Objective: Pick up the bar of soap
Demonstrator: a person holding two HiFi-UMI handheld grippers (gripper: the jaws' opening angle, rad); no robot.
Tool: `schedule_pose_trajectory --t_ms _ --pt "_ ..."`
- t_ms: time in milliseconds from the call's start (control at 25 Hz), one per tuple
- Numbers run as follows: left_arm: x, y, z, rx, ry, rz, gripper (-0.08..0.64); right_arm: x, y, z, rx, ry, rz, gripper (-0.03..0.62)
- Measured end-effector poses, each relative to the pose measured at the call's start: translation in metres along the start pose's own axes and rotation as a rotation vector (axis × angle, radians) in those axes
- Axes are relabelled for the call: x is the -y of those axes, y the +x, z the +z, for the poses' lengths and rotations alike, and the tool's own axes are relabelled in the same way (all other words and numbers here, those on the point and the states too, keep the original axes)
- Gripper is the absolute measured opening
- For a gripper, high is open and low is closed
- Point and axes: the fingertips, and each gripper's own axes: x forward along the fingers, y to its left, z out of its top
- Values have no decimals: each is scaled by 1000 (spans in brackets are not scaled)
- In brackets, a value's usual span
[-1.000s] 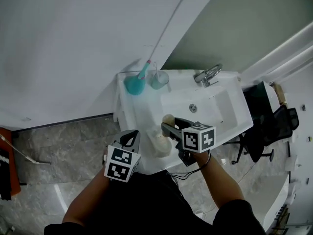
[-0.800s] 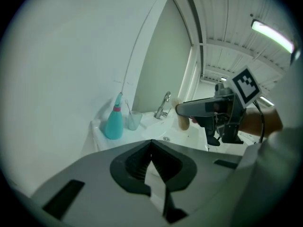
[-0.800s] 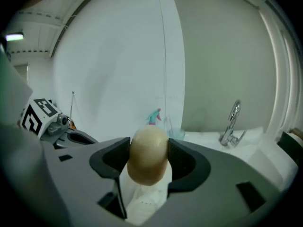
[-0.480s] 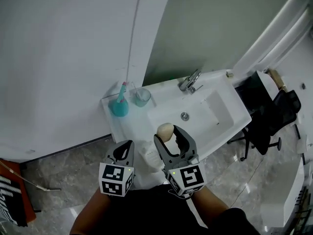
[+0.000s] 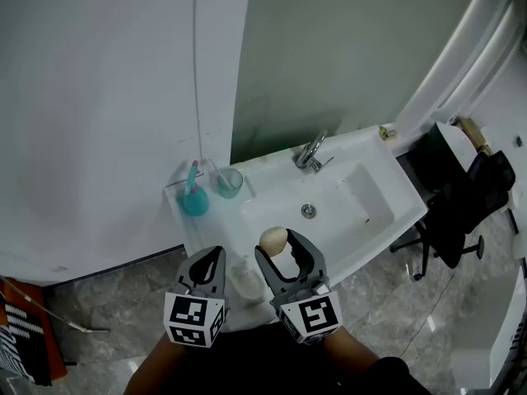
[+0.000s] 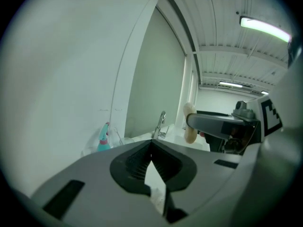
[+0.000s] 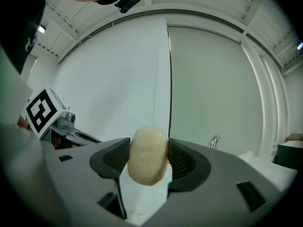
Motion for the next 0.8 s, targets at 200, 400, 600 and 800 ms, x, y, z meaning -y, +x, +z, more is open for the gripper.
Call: schedule_pose_trajectory --t_ms 200,400,600,800 --pt "11 10 -6 -21 7 28 8 10 -1 -2 3 -29 29 264" --pt "23 15 -13 -46 -3 33 8 14 -6 -6 -1 -60 38 264" --pt "24 15 -11 -43 -32 60 8 16 -7 -15 -18 -51 63 264" --pt "25 13 -11 -47 -19 86 8 15 -8 -20 -30 -53 87 264"
